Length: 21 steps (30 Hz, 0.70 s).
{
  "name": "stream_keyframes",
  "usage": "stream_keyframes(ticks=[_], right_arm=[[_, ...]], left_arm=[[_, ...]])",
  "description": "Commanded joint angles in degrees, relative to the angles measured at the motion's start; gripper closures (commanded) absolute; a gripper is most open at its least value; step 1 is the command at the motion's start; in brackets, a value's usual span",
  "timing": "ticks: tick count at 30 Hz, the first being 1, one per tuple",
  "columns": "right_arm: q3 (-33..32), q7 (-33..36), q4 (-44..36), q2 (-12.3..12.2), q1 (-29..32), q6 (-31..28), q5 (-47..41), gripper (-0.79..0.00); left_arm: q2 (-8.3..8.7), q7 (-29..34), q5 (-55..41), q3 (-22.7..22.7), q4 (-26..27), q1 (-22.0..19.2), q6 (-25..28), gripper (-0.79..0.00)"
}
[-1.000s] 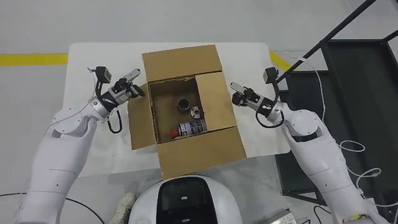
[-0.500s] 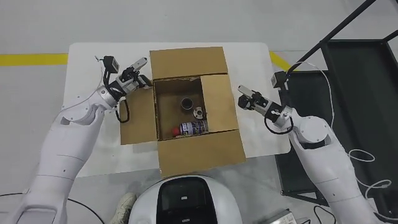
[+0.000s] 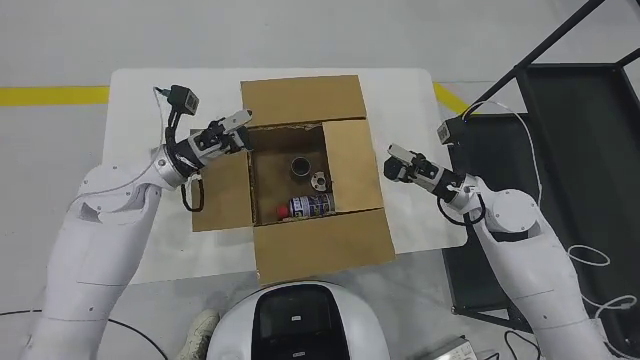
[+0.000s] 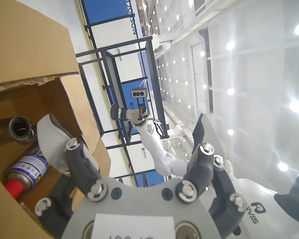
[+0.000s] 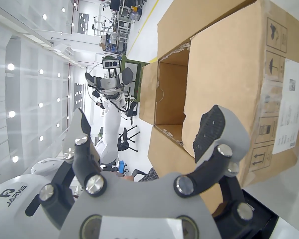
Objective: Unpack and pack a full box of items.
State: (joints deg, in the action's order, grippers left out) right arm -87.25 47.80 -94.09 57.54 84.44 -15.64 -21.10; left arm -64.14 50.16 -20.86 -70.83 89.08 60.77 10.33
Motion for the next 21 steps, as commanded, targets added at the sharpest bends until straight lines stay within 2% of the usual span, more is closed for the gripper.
stream_keyframes(ticks=[1, 4, 7, 11, 21], right_arm=[[-0.9, 0.2, -0.2, -0.1, 0.8, -0.2, -0.4, -0.785], [-2.0, 0.4, -0.3, -0.2, 2.0, -0.5, -1.0, -0.785], [-2.7, 0.4, -0.2, -0.2, 2.8, -0.9, -1.6, -0.785], [-2.7, 0.8, -0.1, -0.2, 3.1, -1.0, -2.0, -0.785], [-2.7, 0.8, -0.1, -0.2, 3.1, -1.0, -2.0, -0.785]], left_arm=[[-0.22, -0.8, 2.6, 1.9, 2.0, -1.1, -2.2, -0.785], [-0.85, -2.1, 4.7, 5.3, 2.5, -3.6, -5.1, -0.785], [-1.81, -3.3, 5.7, 9.5, 0.7, -6.5, -7.0, -0.785], [-3.29, -6.2, 5.7, 14.1, -3.5, -9.5, -5.8, -0.785], [-3.29, -6.2, 5.7, 14.1, -3.5, -9.5, -5.8, -0.785]])
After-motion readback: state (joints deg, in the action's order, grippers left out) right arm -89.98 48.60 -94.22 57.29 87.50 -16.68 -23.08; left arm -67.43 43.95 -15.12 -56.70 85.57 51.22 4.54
